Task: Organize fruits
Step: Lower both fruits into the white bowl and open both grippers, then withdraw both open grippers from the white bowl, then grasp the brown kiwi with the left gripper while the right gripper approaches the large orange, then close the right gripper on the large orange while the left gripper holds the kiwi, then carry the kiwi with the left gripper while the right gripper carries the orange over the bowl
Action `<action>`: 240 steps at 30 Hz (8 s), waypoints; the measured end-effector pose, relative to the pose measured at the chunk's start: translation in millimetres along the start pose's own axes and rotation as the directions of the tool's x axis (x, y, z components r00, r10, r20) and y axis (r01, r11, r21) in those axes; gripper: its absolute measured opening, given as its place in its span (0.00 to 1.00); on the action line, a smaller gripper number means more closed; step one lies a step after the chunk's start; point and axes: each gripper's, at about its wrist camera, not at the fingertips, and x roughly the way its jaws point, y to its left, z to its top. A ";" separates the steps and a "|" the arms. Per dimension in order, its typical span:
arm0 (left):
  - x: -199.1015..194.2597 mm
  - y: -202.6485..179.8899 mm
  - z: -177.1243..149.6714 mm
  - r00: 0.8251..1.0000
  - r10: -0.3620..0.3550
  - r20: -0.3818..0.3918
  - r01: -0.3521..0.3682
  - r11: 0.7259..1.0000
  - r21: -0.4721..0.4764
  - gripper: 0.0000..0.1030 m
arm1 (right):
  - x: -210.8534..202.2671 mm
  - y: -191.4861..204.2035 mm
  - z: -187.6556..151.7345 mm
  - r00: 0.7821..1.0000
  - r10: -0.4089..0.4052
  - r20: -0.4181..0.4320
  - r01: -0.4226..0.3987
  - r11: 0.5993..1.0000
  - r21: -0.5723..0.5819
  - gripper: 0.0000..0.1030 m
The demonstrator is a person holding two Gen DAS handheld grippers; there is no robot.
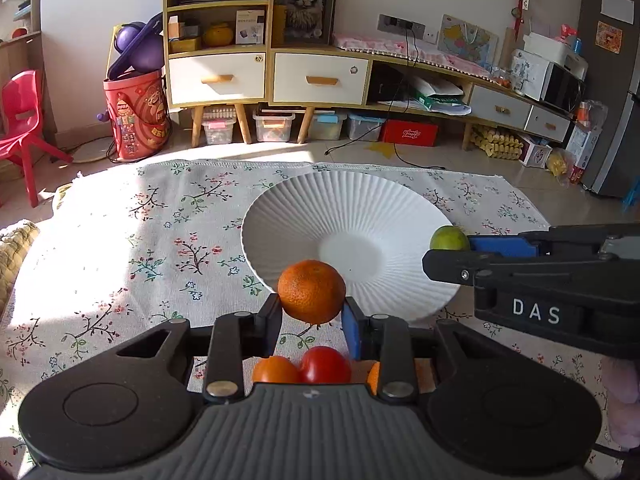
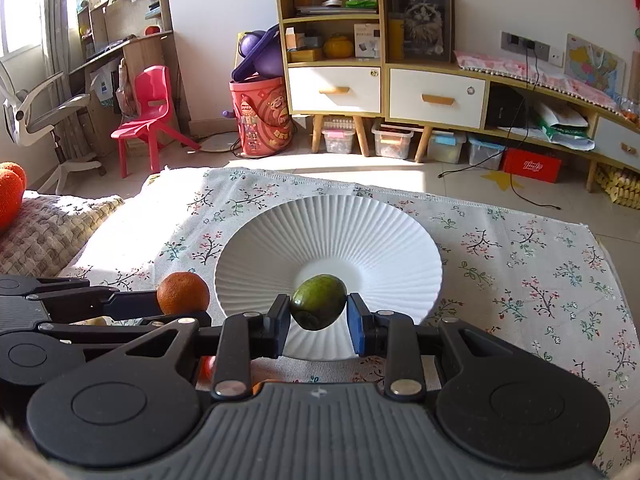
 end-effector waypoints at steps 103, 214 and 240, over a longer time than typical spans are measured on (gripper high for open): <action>-42.9 51.1 -51.2 0.998 0.039 -0.052 -0.035 0.997 0.073 0.89 | -26.9 -8.0 -42.3 0.998 0.034 -0.060 -0.036 0.999 -0.030 0.87; -18.0 66.5 -64.3 0.998 0.056 0.020 -0.057 0.997 0.061 0.09 | 7.1 16.3 -55.5 0.987 0.134 -0.093 -0.149 0.971 -0.187 0.35; -4.0 20.8 -20.6 0.997 -0.004 0.072 -0.003 0.996 0.094 0.09 | -7.4 -7.3 -20.8 0.998 0.067 0.019 -0.064 0.990 -0.123 0.35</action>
